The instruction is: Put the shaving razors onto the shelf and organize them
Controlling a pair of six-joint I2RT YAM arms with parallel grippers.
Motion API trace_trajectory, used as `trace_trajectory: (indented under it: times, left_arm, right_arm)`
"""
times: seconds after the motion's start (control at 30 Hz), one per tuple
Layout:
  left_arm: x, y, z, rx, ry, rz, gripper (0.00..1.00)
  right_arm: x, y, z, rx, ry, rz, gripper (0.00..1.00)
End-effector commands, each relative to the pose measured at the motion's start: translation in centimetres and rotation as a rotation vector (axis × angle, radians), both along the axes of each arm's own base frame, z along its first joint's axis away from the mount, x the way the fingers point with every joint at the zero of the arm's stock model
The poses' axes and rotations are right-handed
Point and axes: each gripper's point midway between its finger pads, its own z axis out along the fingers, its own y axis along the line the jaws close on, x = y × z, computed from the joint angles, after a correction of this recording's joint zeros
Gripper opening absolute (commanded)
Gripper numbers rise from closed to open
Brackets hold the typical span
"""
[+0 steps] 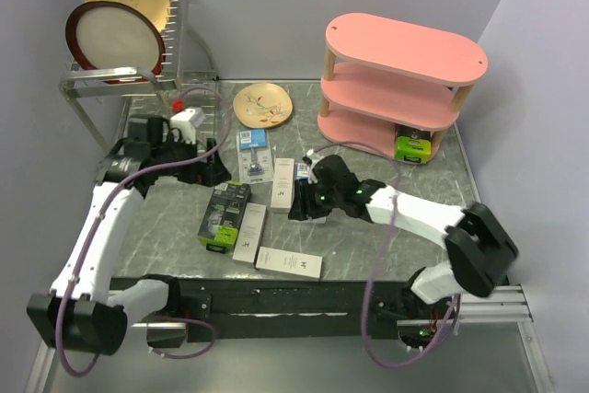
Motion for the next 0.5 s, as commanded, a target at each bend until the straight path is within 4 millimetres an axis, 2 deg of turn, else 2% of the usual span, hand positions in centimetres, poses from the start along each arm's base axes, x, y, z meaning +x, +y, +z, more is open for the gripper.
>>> trace_trajectory:
  times: [0.0,0.03,0.07,0.13,0.17,0.23,0.3,0.33,0.4,0.47]
  left_arm:
    - [3.3,-2.8,-0.7,-0.011,0.010,0.003,0.97]
    - [4.0,-3.4,0.0,-0.013,-0.007,-0.005,0.98]
    - [4.2,-4.5,0.0,-0.012,-0.002,-0.022,0.98]
    - [6.1,-5.3,-0.1,0.002,0.004,-0.003,0.98]
    - [6.5,-5.6,-0.3,-0.003,0.019,0.018,0.98]
    - [8.0,-5.5,-1.8,0.016,0.051,0.068,0.98]
    - [8.7,-5.6,-3.3,0.031,0.095,0.089,0.97]
    - [8.9,-5.5,-3.6,0.040,0.100,0.097,0.97]
    - [9.6,-5.3,-2.8,0.046,0.082,0.117,0.97]
    - [9.8,-4.8,-2.1,0.071,0.051,0.124,0.98]
  right_arm:
    - [2.2,-3.0,4.4,-0.033,-0.179,-0.096,0.62]
    - [3.2,-5.3,4.2,-0.106,-0.211,-0.187,0.64]
    - [3.7,-6.2,3.9,-0.124,-0.211,-0.222,0.66]
    - [4.9,-8.6,2.8,-0.180,-0.196,-0.324,0.67]
    - [5.2,-9.0,2.4,-0.185,-0.184,-0.346,0.68]
    - [6.1,-9.2,1.8,-0.187,-0.177,-0.367,0.68]
    - [7.1,-8.6,2.3,-0.185,-0.213,-0.360,0.69]
    - [7.5,-8.4,1.2,-0.210,-0.192,-0.358,0.70]
    - [8.7,-8.8,1.0,-0.249,-0.188,-0.415,0.70]
    - [9.3,-8.6,-0.2,-0.290,-0.164,-0.420,0.68]
